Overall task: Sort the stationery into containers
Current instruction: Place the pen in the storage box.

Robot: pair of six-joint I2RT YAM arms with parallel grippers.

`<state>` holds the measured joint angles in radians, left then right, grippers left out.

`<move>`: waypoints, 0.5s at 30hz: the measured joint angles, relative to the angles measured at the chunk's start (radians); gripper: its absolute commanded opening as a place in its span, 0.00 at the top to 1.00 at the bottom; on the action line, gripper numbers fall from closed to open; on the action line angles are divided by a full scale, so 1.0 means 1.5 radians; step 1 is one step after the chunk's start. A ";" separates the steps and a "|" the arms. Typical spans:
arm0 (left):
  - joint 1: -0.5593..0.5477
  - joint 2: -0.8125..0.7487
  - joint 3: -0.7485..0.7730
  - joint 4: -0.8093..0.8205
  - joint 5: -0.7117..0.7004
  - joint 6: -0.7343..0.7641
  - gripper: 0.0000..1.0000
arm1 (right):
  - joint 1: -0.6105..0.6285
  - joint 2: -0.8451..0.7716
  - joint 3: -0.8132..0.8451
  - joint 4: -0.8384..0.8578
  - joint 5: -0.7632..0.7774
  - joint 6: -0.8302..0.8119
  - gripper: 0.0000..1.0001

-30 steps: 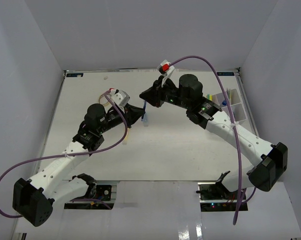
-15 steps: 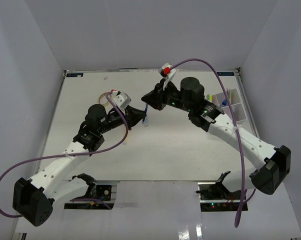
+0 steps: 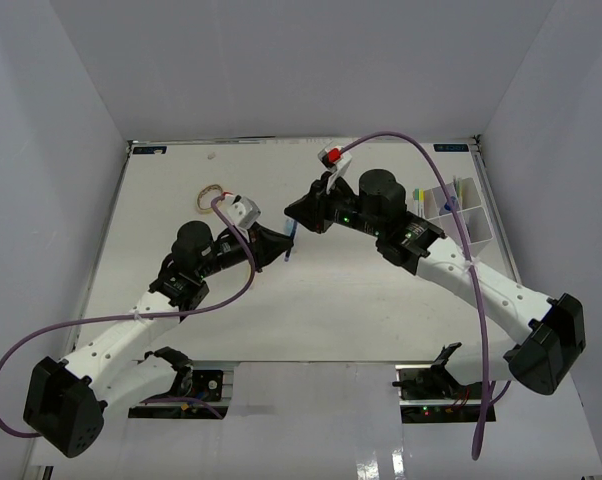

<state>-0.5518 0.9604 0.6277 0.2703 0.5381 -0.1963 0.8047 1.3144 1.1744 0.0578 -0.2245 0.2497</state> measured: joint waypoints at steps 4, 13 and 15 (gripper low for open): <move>0.000 0.001 0.000 0.015 0.005 -0.008 0.71 | 0.003 -0.008 -0.009 0.011 0.026 0.000 0.92; 0.000 -0.001 0.003 0.072 0.027 -0.020 0.56 | -0.024 -0.011 -0.030 -0.025 0.131 -0.023 0.92; 0.000 -0.001 0.003 0.072 0.031 -0.021 0.53 | -0.034 -0.013 -0.031 -0.027 0.151 -0.030 0.92</move>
<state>-0.5514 0.9592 0.6327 0.3782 0.5838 -0.2272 0.7536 1.2953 1.1286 0.0170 0.0013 0.2047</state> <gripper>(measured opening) 0.443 0.198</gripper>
